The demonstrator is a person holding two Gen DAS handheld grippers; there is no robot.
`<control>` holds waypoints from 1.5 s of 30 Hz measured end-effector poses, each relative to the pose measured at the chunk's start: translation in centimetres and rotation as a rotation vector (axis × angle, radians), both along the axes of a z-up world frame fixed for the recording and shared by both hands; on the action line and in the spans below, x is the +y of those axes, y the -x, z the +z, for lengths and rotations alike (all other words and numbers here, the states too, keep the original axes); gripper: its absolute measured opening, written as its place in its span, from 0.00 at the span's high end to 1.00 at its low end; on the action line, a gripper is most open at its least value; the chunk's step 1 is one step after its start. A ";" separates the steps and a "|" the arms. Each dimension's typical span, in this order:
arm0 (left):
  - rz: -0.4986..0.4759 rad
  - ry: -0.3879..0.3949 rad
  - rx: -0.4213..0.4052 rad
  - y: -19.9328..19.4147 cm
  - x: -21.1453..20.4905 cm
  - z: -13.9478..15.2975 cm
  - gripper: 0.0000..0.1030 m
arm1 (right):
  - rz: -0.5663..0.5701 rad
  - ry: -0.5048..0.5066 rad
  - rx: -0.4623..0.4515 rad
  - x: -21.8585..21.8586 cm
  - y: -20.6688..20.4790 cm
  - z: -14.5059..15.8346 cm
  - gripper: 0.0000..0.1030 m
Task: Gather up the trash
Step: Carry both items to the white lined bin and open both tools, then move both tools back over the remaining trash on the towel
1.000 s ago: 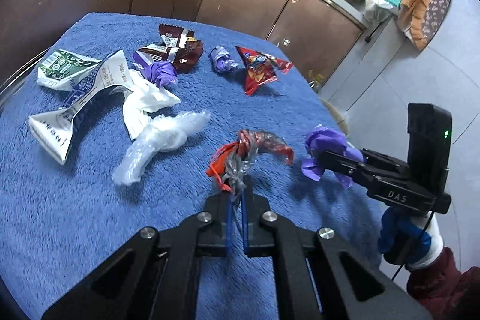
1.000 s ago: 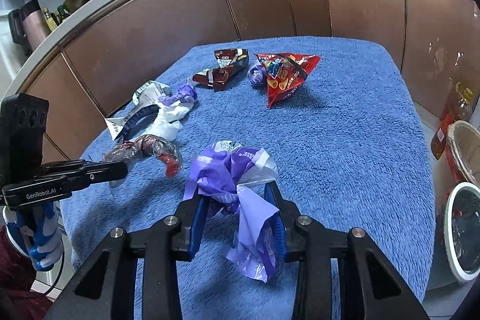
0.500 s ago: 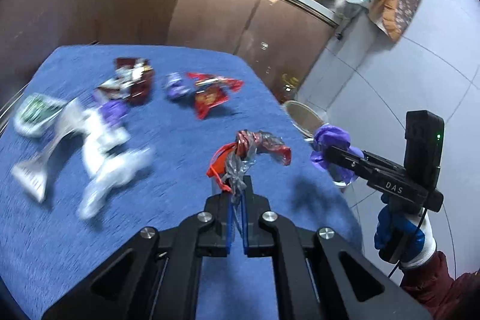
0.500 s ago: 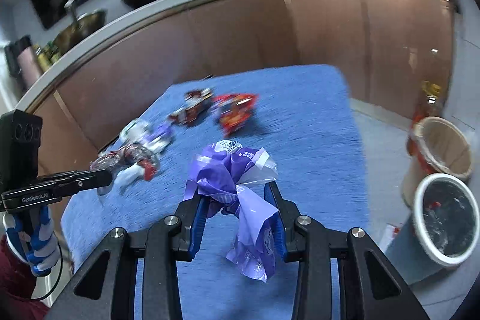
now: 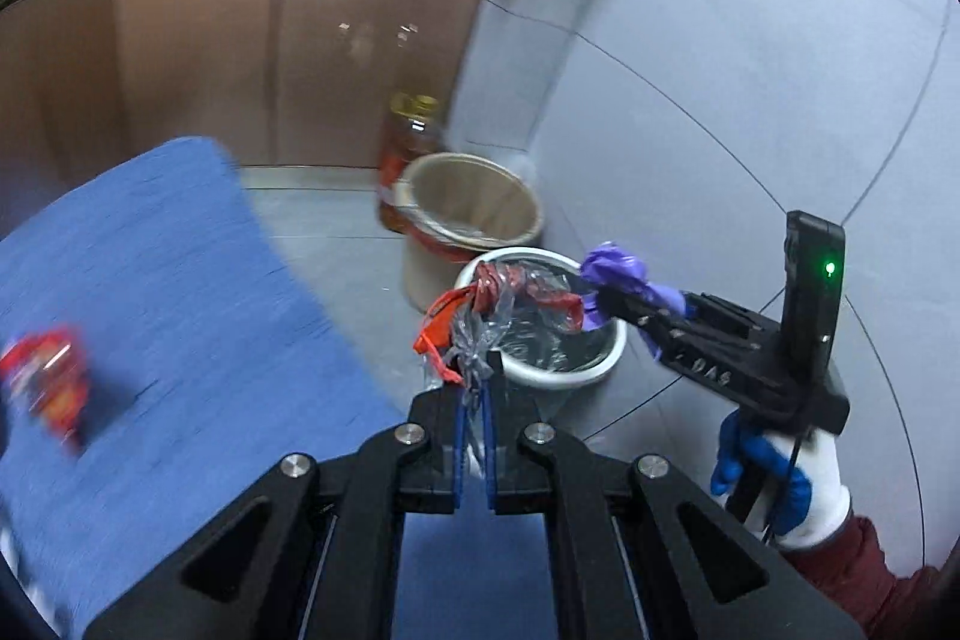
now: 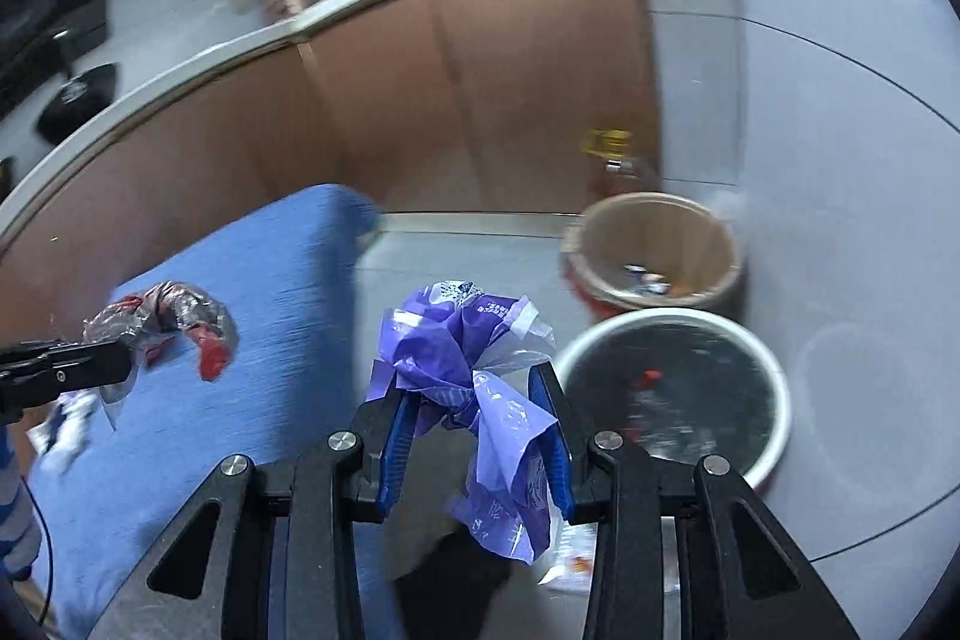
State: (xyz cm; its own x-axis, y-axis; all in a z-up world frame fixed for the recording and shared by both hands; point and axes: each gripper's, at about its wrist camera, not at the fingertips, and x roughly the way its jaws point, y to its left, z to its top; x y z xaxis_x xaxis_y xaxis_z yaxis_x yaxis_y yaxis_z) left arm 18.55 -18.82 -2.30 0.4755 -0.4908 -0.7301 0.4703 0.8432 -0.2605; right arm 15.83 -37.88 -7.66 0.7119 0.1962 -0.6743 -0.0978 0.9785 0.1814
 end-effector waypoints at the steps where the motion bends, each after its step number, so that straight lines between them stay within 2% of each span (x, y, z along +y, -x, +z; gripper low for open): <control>1: -0.018 -0.004 0.015 -1.5 -1.9 -0.6 0.96 | -0.019 0.011 0.005 -0.7 -0.5 -0.4 0.66; 3: -0.042 -0.011 0.039 -3.7 -4.8 -1.8 0.96 | -0.063 0.043 0.024 -2.1 -1.6 -1.4 0.66; 9: -0.075 -0.050 0.105 -9.3 -11.5 -5.6 0.96 | -0.172 0.053 0.095 -7.1 -4.2 -4.8 0.64; 13: -0.067 -0.073 0.145 -11.3 -14.4 -8.1 0.95 | -0.212 0.063 0.130 -8.9 -5.4 -6.5 0.64; 17: -0.096 -0.041 0.227 -13.1 -16.6 -9.9 0.94 | -0.242 0.076 0.158 -10.1 -5.7 -7.8 0.51; 22: -0.101 0.000 0.284 -14.1 -17.9 -11.0 0.94 | -0.282 0.087 0.178 -10.6 -4.9 -8.4 0.44; 26: -0.110 0.018 0.279 -13.5 -17.8 -10.3 0.94 | -0.293 0.096 0.173 -10.5 -4.5 -8.3 0.35; 31: -0.107 0.040 0.276 -13.1 -17.4 -9.4 0.94 | -0.293 0.099 0.155 -9.5 -3.7 -7.3 0.35; 36: -0.100 0.057 0.239 -11.6 -15.9 -7.7 0.94 | -0.303 0.099 0.130 -8.7 -2.5 -5.7 0.31; 39: -0.079 0.073 0.182 -10.1 -14.0 -5.6 0.93 | -0.306 0.090 0.102 -7.8 -1.6 -4.3 0.27; 40: -0.067 0.077 0.157 -9.5 -13.1 -4.7 0.93 | -0.302 0.089 0.091 -7.3 -1.3 -3.7 0.23; 43: -0.015 0.086 0.074 -7.3 -10.0 -1.9 0.93 | -0.277 0.092 0.054 -5.6 -0.3 -1.8 0.22; 45: 0.019 0.089 0.022 -5.9 -7.8 -0.2 0.93 | -0.259 0.094 0.027 -4.3 0.3 -0.4 0.17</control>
